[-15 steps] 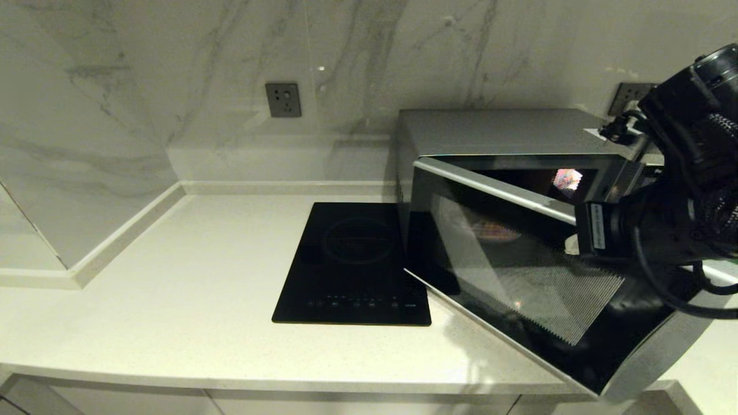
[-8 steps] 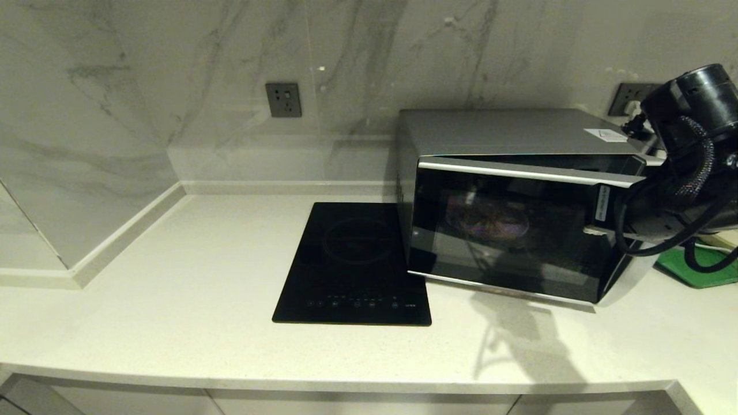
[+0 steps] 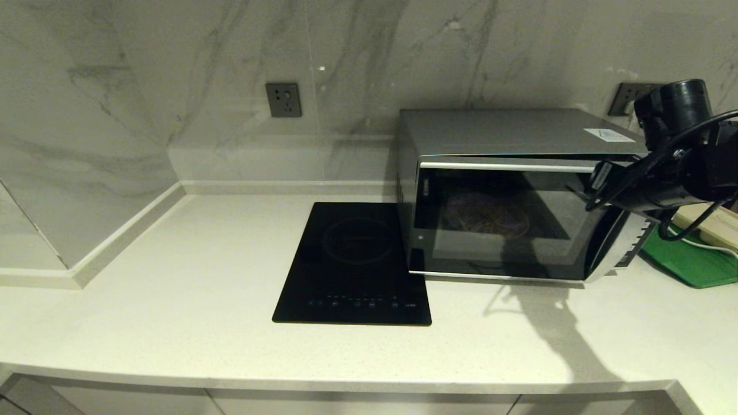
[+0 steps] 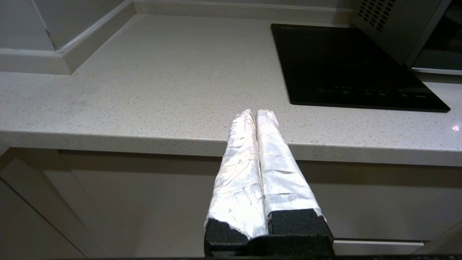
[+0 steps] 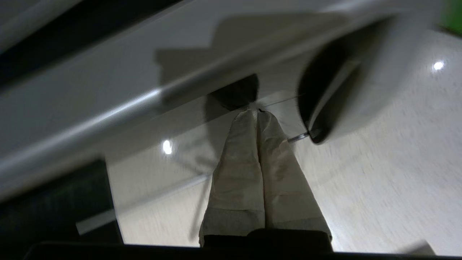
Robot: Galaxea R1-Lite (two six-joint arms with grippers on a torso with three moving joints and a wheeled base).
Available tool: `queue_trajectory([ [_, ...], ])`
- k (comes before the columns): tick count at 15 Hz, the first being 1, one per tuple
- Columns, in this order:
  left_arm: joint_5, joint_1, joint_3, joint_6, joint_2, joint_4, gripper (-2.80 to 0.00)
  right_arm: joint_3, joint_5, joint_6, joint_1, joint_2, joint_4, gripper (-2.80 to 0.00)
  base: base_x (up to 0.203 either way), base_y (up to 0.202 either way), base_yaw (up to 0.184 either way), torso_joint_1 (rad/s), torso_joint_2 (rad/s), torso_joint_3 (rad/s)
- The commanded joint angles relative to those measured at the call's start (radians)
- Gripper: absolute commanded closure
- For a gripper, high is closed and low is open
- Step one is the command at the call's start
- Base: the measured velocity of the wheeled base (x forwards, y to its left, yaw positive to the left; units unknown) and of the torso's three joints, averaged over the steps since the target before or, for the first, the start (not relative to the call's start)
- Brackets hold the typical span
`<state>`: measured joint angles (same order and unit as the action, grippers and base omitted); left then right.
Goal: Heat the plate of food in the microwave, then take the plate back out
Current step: Close the microwave oven
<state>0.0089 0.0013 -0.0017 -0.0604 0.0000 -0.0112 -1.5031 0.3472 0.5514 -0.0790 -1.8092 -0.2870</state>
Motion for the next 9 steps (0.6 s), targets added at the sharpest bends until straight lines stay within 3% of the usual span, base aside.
queue_trajectory([
  [1,0.000,0.000,0.000,-0.001,0.000,-0.001,0.00,-0.029,0.002,0.032,0.054,-0.069,0.032,0.00,0.000,0.000,0.000,0.000,0.00,0.000],
  [9,0.000,0.000,0.000,-0.001,0.000,-0.001,0.00,-0.029,0.001,0.039,0.084,-0.068,0.037,0.00,0.000,0.000,0.000,0.000,0.00,0.000],
])
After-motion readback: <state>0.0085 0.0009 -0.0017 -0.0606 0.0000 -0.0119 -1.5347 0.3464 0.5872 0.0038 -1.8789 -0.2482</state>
